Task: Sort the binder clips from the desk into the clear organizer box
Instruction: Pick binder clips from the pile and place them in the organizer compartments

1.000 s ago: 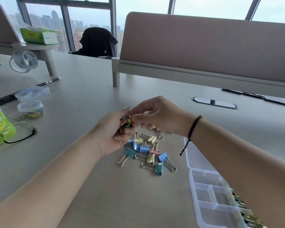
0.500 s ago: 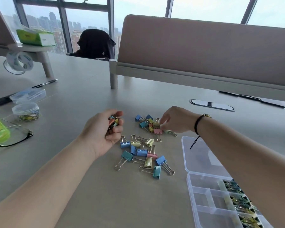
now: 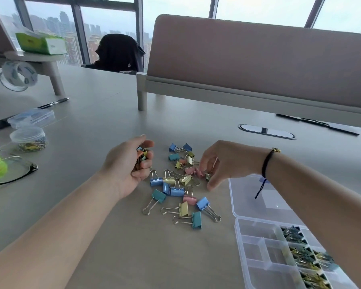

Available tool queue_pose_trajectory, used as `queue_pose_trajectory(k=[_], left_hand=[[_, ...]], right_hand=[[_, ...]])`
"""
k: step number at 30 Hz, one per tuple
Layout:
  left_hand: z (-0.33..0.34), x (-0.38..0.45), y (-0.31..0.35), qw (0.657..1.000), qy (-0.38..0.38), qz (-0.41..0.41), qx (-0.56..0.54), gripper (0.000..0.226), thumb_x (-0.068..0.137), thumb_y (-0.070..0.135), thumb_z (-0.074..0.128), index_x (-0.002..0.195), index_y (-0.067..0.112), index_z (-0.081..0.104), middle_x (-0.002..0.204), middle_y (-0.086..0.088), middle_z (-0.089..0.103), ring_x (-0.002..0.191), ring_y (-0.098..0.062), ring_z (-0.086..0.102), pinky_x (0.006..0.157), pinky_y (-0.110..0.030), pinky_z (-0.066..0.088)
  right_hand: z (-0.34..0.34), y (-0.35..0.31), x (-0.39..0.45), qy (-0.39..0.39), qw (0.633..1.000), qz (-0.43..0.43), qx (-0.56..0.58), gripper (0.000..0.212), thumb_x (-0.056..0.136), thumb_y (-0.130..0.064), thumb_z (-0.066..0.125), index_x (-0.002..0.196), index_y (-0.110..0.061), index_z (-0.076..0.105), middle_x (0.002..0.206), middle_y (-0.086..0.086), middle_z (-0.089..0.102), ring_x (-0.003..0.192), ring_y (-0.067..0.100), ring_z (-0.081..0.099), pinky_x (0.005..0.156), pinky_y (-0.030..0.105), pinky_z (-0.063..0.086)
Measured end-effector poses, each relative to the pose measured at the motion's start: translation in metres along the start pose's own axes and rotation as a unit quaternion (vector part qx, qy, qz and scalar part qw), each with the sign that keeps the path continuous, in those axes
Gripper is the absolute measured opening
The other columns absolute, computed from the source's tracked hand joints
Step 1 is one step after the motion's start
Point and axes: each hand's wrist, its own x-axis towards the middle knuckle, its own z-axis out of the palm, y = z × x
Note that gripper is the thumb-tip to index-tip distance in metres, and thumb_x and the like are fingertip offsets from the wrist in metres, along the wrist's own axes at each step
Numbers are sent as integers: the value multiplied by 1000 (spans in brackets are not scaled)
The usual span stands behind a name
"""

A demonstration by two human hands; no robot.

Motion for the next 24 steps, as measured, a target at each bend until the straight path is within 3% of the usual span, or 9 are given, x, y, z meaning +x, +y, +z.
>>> queue_pose_trajectory(k=[9,14,19,22,24], left_hand=[[0,-2,-2,1000,-4,3,21,20,96,28,54,86,11,60,59,-2,49,40,-9,35,31,-14,16],[2,-4,-4,999,-4,6,45,20,96,27,54,87,11,61,58,-1,50,41,-9,35,31,-16,16],[3,-4,-5,998,-7,11,62,20,97,27,53,88,11,60,57,-1,50,41,-9,34,31,-16,16],[4,-5,-6,998,-12,14,68,20,97,27,53,89,10,61,58,-1,50,41,-9,34,32,-15,16],[5,-5,-6,997,-22,13,70,20,97,27,53,90,10,61,59,-2,50,41,-9,35,32,-15,17]], right_hand=[[3,-10,5,-7,999,38,-11,22,72,-12,78,92,-14,68,86,7,76,57,7,69,60,21,51],[11,-11,10,5,998,52,-43,20,74,-15,68,92,-20,61,78,5,76,52,6,67,56,20,47],[8,-9,10,24,998,53,5,11,81,-15,70,86,-6,67,73,7,76,61,14,74,65,25,58],[8,-4,9,47,997,61,28,6,83,-7,66,87,-7,70,76,6,77,63,14,74,52,15,49],[6,-2,8,56,995,64,54,12,82,-2,64,89,-9,71,78,6,76,63,16,74,53,17,50]])
